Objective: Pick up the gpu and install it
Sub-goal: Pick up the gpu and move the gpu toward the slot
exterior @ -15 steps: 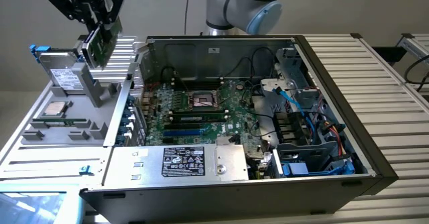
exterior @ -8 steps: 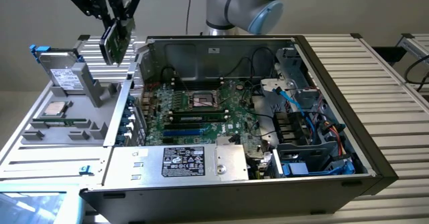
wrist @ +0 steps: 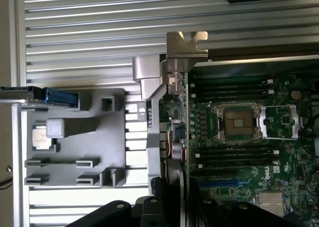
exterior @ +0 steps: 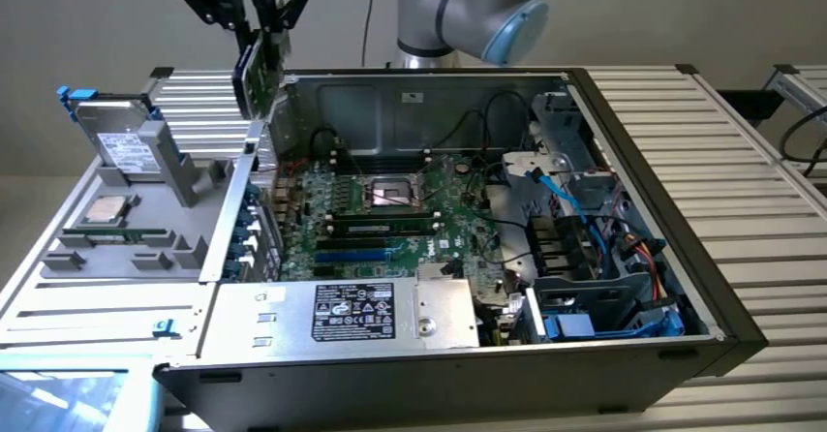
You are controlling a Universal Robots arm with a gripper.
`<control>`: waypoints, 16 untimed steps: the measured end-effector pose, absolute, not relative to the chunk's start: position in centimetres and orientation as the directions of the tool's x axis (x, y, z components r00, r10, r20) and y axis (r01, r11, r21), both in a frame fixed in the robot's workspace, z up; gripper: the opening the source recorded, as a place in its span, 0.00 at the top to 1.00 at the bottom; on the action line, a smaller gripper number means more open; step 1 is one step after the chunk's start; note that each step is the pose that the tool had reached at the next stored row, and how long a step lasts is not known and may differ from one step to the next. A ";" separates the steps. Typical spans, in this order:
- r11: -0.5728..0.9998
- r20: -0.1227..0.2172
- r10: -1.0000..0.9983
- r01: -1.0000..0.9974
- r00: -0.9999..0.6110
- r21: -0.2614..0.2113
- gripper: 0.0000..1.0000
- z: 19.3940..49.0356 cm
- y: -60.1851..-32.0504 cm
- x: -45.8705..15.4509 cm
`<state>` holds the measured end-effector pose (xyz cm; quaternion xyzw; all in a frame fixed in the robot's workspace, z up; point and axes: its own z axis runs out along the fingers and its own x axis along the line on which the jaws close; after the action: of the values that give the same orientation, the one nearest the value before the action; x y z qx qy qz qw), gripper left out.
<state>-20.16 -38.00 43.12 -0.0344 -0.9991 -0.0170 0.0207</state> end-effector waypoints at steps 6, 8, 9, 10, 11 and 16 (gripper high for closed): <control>0.997 0.042 0.068 0.069 -0.997 0.033 0.72 43.2 -38.0 -17.4; 0.997 0.042 0.068 0.069 -0.997 0.032 0.72 43.2 -38.0 -16.6; 0.997 0.043 0.068 0.069 -0.997 0.032 0.72 43.2 -38.0 -16.2; 0.997 0.043 0.068 0.069 -0.997 0.032 0.72 43.2 -38.0 -15.8; 0.997 0.043 0.068 0.069 -0.997 0.032 0.72 43.2 -38.0 -15.4; 0.997 0.042 0.068 0.069 -0.997 0.033 0.72 43.2 -38.1 -13.1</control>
<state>-13.14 -38.06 43.19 -0.0344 -0.9991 -0.0170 0.0206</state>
